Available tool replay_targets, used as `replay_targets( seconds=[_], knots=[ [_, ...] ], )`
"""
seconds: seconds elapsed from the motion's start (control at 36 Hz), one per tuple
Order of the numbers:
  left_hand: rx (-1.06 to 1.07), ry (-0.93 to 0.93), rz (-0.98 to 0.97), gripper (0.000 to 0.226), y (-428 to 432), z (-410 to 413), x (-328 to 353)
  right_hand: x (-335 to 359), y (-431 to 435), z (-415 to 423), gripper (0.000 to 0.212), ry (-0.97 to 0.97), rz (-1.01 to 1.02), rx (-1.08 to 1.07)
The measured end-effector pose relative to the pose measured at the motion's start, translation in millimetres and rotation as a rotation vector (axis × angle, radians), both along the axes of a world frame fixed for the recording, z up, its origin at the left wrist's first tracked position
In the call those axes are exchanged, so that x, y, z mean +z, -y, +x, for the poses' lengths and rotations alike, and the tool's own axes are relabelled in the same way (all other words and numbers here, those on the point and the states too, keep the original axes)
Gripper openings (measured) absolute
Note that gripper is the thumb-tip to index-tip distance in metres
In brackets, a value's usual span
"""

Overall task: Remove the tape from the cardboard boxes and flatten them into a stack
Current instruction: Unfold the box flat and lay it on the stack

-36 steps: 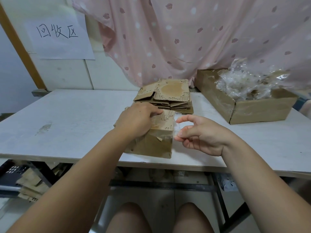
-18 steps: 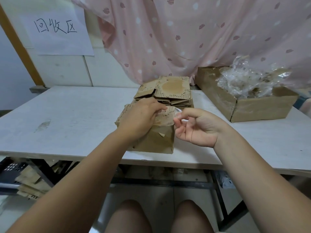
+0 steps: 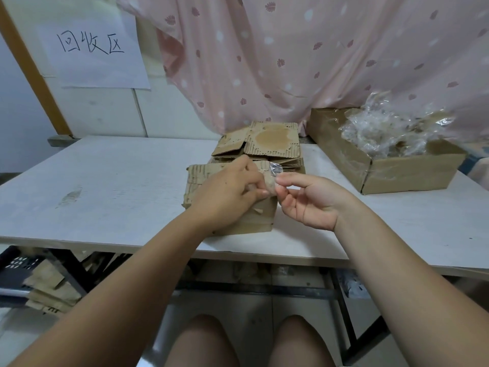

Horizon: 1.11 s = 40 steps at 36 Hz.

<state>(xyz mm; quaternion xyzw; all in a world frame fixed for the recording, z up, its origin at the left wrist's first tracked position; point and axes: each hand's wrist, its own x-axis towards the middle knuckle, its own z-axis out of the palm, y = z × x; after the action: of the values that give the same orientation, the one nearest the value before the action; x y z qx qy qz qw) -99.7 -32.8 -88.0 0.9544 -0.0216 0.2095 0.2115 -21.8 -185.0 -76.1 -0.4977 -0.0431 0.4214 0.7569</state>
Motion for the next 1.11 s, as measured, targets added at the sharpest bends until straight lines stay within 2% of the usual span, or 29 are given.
replay_targets(
  seconds=[0.11, 0.19, 0.31, 0.44, 0.5, 0.58, 0.64, 0.78, 1.06, 1.11],
  knots=[
    [-0.054, -0.084, -0.127, 0.017, -3, 4, 3, -5, 1, 4, 0.007, 0.221, -0.146, -0.044],
    [0.005, -0.138, -0.198, 0.027, -3, 7, 10, -11, -4, 8, 0.015, 0.382, -0.261, -0.131],
    [0.043, -0.184, -0.309, 0.032, -7, 7, 21, -21, -10, 9, 0.022, 0.704, -0.494, -0.247],
    [0.071, -0.190, -0.346, 0.030, -8, 12, 21, -32, -13, 2, 0.018, 0.935, -0.472, -0.440],
    [0.075, -0.180, -0.378, 0.029, -9, 13, 21, -35, -17, -5, 0.016, 1.008, -0.424, -0.444],
    [0.042, -0.167, -0.428, 0.027, -10, 14, 21, -41, -25, -13, 0.032, 0.975, -0.373, -0.364],
    [0.016, -0.164, -0.462, 0.025, -10, 14, 22, -42, -29, -14, 0.043, 0.872, -0.338, -0.319],
    [-0.026, -0.188, -0.562, 0.024, -12, 16, 22, -42, -36, -9, 0.050, 0.613, -0.184, -0.277],
    [0.044, -0.204, -0.865, 0.032, -11, 30, 23, -53, -49, -12, 0.062, 0.534, -0.114, -0.262],
    [0.070, -0.171, -0.876, 0.030, -6, 36, 23, -52, -49, -10, 0.066, 0.538, -0.137, -0.268]
  ],
)
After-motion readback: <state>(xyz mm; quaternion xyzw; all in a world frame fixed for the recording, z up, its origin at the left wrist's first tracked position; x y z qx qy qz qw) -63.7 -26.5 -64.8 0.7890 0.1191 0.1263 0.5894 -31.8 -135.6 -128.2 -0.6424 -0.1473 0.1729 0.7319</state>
